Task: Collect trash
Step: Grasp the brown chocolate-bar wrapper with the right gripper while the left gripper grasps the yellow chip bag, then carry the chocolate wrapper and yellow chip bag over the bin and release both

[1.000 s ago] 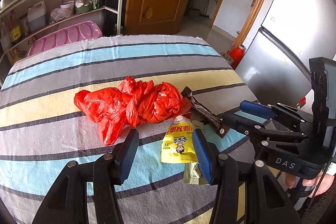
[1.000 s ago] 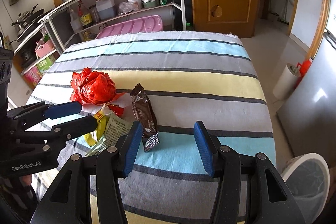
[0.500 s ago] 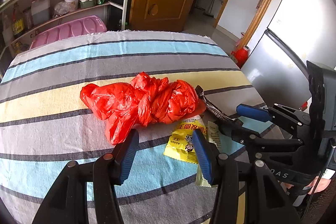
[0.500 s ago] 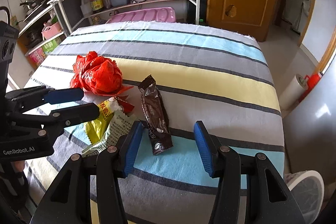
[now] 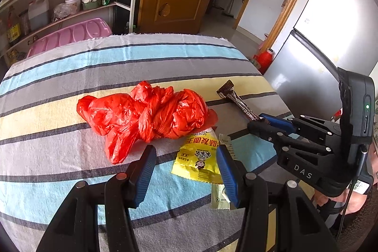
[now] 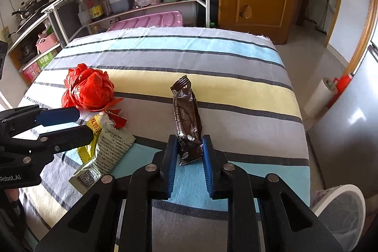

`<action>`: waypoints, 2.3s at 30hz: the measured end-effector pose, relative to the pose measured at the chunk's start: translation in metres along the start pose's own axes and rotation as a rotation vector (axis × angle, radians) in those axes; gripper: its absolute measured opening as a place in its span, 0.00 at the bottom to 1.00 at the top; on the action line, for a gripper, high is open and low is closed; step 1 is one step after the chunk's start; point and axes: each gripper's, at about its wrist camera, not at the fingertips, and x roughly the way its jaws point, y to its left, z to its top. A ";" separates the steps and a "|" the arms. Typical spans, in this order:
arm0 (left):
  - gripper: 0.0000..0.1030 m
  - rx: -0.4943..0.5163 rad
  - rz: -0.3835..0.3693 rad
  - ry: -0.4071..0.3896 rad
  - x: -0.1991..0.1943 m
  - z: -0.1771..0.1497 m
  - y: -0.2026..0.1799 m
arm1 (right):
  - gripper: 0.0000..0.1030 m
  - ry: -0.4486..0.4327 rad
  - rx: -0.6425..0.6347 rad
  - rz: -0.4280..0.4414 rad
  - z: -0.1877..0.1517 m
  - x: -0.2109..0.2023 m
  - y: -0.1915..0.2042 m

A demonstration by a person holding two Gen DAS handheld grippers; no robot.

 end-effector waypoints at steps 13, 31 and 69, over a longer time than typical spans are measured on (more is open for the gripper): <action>0.51 0.036 0.050 0.010 0.016 0.002 -0.015 | 0.21 -0.011 0.039 -0.015 -0.005 -0.007 -0.006; 0.34 0.070 0.120 -0.009 0.020 0.004 -0.019 | 0.21 -0.018 0.040 -0.023 -0.008 -0.006 -0.006; 0.32 0.193 -0.032 -0.073 -0.031 -0.021 -0.135 | 0.21 -0.150 0.217 -0.123 -0.079 -0.126 -0.062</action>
